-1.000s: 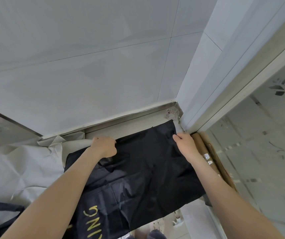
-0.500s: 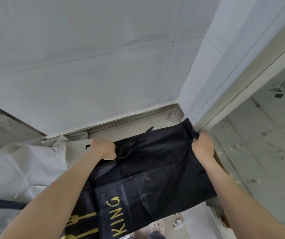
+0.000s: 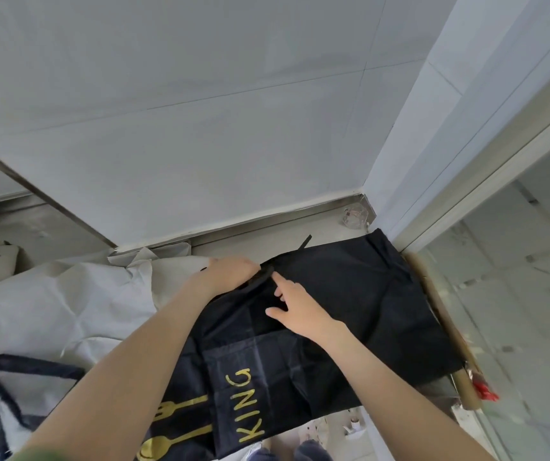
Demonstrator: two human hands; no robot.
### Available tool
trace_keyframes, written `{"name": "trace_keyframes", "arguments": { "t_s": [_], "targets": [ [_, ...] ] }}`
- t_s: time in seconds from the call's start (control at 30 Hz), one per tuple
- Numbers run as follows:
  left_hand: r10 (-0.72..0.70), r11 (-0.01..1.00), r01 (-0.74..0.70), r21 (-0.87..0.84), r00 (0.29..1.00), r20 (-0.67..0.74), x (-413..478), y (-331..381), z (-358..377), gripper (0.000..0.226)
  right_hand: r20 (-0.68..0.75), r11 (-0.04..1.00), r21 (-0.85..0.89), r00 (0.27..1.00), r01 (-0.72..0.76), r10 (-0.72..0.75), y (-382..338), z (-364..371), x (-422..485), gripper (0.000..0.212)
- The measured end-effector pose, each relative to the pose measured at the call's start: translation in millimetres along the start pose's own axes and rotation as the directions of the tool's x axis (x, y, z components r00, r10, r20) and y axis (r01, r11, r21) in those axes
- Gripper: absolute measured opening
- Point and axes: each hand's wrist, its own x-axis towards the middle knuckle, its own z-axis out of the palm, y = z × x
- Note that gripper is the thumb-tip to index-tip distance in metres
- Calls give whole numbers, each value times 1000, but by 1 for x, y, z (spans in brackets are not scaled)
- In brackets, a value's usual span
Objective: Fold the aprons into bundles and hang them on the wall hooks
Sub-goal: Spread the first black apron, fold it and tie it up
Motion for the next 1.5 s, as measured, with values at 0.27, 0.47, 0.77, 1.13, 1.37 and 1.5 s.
{"name": "trace_keyframes", "arguments": {
  "t_s": [0.27, 0.47, 0.77, 1.13, 1.37, 1.5],
  "targets": [
    [-60, 991, 52, -124, 996, -60, -42, -59, 16, 100, -15, 944, -328, 1000, -20, 15, -3, 15, 14, 73],
    [-152, 988, 155, -21, 922, -355, -62, -94, 40, 26, -66, 920, -382, 996, -86, 66, -8, 19, 10, 70],
    [-273, 803, 240, -545, 962, 21, -105, -137, 60, 48, -145, 916, -399, 989, -33, -27, -50, 44, -1, 79],
    [-50, 949, 126, -289, 965, 256, -120, -148, 91, 19, -130, 980, -201, 991, -12, -14, -89, 56, 24, 73],
    [-111, 922, 80, -378, 992, -62, -101, -133, 88, 22, -62, 985, -172, 998, -7, -3, -100, 36, 52, 55],
    [-95, 908, 30, -417, 986, -137, -87, -119, 85, 15, -70, 972, -234, 997, 22, -40, -108, 33, 61, 22]
  ]
}}
